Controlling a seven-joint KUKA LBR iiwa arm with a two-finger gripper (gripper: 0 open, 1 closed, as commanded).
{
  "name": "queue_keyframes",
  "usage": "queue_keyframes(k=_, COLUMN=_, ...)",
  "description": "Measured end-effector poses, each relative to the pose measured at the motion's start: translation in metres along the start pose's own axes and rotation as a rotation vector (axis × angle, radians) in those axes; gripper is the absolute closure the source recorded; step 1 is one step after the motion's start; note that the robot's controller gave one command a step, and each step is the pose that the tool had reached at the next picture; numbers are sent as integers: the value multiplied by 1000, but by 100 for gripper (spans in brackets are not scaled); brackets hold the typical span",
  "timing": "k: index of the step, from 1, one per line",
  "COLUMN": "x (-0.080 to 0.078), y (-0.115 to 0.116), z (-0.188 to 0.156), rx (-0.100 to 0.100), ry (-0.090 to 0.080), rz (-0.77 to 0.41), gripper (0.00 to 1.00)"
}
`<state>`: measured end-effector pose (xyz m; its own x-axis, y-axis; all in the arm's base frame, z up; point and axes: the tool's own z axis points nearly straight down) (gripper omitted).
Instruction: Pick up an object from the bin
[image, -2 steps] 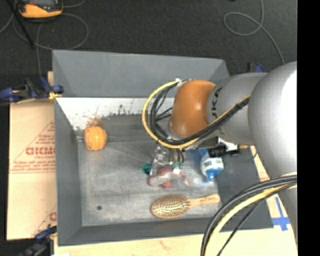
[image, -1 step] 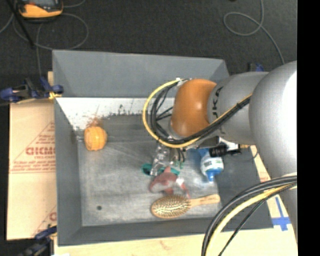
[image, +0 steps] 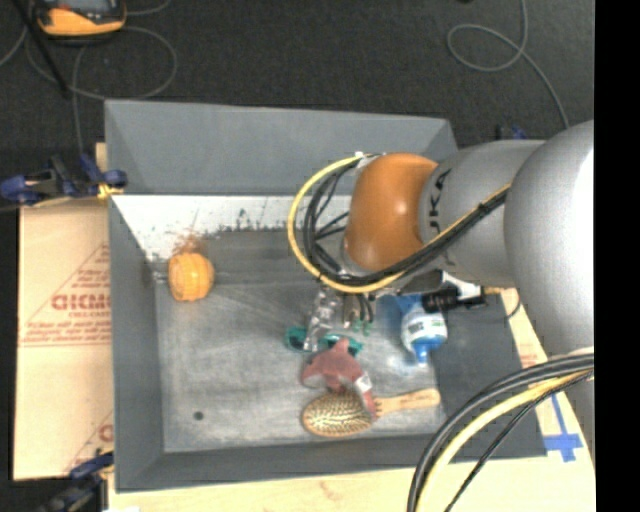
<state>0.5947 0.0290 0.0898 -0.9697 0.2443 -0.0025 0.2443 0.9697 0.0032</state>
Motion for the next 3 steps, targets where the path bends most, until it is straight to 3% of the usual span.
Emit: queue_keyframes(k=3, x=0, y=0, z=-34, rx=1, ry=1, rz=1, gripper=100)
